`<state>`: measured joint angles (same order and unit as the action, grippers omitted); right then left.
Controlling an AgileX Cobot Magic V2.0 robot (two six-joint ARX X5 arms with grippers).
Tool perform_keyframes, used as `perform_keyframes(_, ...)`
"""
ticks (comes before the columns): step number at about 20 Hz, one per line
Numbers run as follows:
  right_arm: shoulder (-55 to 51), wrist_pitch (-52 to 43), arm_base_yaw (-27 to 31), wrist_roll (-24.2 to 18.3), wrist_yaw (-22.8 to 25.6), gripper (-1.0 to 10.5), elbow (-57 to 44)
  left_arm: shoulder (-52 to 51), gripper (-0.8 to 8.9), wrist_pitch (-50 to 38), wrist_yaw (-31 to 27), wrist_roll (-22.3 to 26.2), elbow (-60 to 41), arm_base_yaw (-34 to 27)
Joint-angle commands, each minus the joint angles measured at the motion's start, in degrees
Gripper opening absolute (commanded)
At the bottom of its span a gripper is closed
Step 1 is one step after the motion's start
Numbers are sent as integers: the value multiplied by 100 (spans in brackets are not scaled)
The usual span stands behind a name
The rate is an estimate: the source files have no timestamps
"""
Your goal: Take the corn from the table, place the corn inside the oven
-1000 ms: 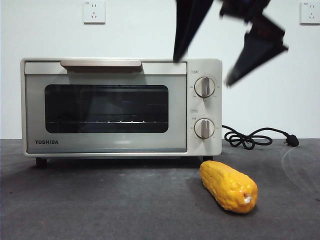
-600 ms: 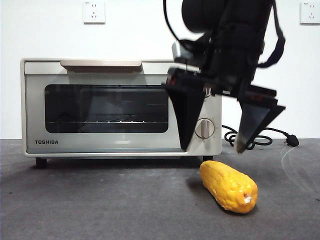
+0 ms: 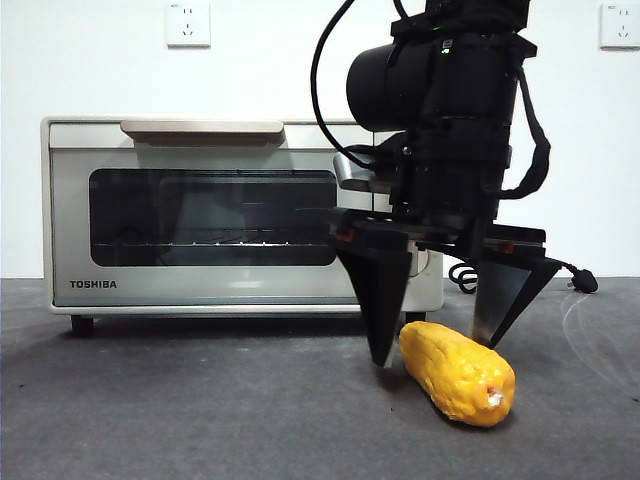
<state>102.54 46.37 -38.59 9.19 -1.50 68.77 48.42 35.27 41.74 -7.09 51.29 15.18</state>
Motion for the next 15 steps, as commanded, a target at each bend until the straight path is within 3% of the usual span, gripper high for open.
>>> perform_keyframes(1, 63, 13, -2, 28, 2, 192, -11, 7, -4, 55, 22, 157, 2, 20)
perform_keyframes(4, 61, 48, -2, 22, 4, 0, -11, 7, -4, 116, 22, 232, 2, 20)
perform_keyframes(8, 0, 166, -7, 24, -142, -8, -2, 9, -5, 24, 20, 247, 2, 20)
perform_keyframes(12, -356, 173, -17, 17, -1215, -8, -2, 26, -5, -684, 13, 24, 4, 20)
perform_keyframes(15, -898, 175, -157, 0, -1325, -8, -2, 70, -5, -1274, -385, -155, 4, 20)
